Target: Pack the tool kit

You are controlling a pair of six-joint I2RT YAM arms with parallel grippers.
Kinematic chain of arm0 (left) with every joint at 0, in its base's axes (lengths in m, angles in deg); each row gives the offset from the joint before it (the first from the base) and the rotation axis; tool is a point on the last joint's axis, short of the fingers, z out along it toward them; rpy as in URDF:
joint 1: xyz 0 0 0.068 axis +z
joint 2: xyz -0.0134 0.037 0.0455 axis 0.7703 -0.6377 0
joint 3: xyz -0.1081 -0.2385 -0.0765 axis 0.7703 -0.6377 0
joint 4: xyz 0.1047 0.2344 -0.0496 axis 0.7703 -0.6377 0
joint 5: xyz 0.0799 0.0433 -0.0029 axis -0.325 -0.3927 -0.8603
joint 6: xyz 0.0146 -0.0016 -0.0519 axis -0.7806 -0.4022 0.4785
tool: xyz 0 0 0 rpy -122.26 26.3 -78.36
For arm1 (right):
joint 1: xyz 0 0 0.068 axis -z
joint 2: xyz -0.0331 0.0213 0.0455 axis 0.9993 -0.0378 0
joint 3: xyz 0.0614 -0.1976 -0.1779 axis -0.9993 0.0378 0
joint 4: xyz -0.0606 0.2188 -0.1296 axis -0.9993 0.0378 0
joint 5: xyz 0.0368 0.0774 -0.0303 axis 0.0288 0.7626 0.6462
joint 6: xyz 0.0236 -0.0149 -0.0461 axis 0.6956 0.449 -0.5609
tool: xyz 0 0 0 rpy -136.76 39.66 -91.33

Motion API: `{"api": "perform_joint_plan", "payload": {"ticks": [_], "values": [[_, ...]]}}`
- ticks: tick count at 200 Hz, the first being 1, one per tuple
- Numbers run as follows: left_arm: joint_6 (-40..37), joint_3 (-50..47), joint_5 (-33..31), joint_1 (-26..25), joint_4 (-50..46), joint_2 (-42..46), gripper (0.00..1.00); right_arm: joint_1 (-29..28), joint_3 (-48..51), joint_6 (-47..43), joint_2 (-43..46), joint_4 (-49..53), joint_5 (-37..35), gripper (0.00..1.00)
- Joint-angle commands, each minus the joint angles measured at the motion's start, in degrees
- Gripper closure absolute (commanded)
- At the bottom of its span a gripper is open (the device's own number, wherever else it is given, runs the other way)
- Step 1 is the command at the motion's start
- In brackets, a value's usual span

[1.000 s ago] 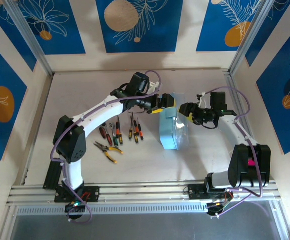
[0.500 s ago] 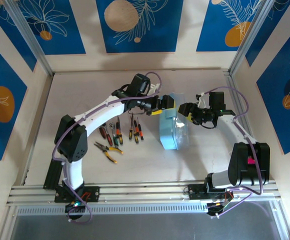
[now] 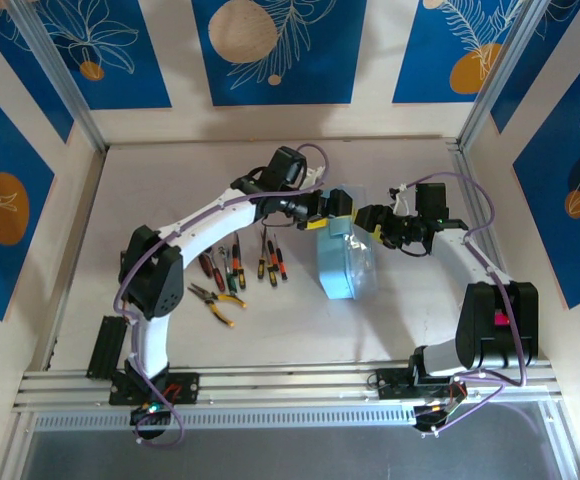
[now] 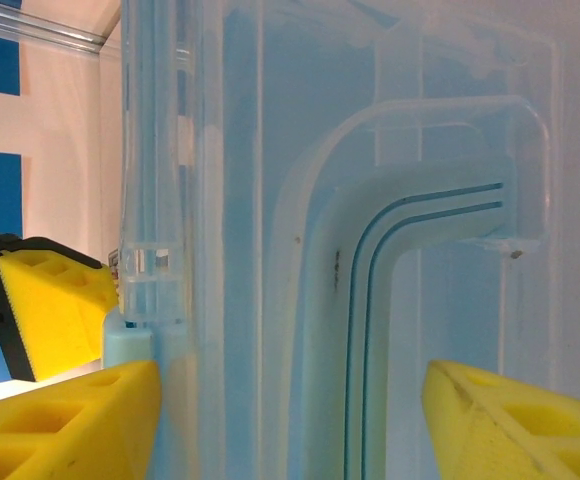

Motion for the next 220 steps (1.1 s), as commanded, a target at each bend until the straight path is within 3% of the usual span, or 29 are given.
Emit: {"api": "perform_joint_plan", "payload": {"ticks": [1,105,157,220], "values": [[0.8,2.3,0.7,-0.9,-0.2,-1.3,0.00,-0.8,-0.6,0.7,-1.0,1.5,0.1,0.31],[1.1,3.1,1.7,-1.2,-1.1,-2.5,0.00,-1.1,-0.5,2.0,-2.2,0.0,-0.1,0.32],[4.9,-2.2,8.2,-1.6,14.7,-1.6,0.00,-1.4,-0.4,2.3,-2.5,0.0,-0.1,0.32],[8.8,-8.4,9.3,-1.3,26.1,-1.3,0.00,-1.5,-0.7,2.6,-2.5,0.4,-0.3,0.32]]}}
